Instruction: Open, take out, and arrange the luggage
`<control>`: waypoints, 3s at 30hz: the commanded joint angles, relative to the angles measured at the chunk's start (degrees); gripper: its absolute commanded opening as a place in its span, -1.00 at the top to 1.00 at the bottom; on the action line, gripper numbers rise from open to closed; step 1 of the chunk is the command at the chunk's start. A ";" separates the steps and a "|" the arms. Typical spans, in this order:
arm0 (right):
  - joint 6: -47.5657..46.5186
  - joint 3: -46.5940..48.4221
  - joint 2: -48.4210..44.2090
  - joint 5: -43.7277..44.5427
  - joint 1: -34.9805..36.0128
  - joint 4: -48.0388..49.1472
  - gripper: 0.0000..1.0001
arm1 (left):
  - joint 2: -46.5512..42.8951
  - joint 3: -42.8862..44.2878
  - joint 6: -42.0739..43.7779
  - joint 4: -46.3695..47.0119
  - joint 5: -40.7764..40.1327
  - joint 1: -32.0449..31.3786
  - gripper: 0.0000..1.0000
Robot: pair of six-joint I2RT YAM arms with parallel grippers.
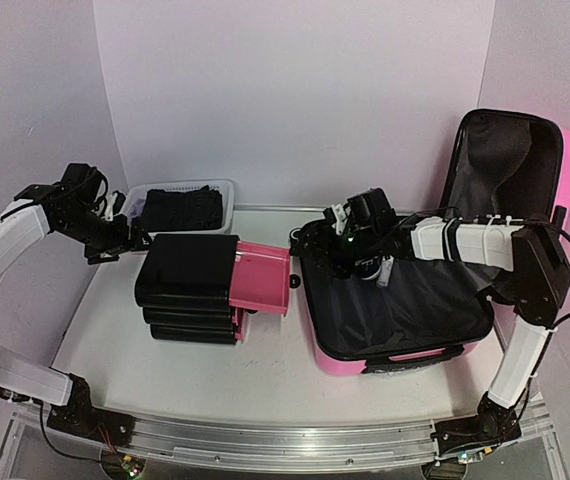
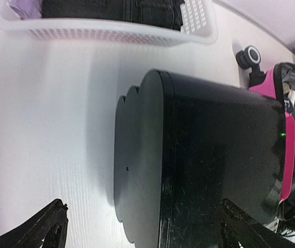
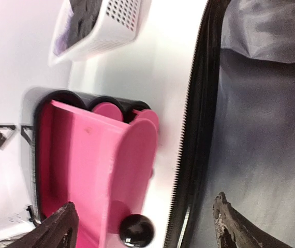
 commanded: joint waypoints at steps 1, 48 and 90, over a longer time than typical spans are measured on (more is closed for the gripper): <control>5.62 -0.84 -1.78 -3.42 0.99 11.54 -0.68 | 1.26 -1.95 0.69 3.34 5.03 0.15 -0.99; -8.38 -5.21 -14.79 14.03 -12.21 -14.00 -0.76 | -6.26 -1.46 0.22 5.84 14.42 -2.54 -0.71; -6.60 13.40 16.53 30.48 -21.44 -17.42 0.21 | -7.04 3.15 -2.31 5.88 18.49 -11.35 -0.68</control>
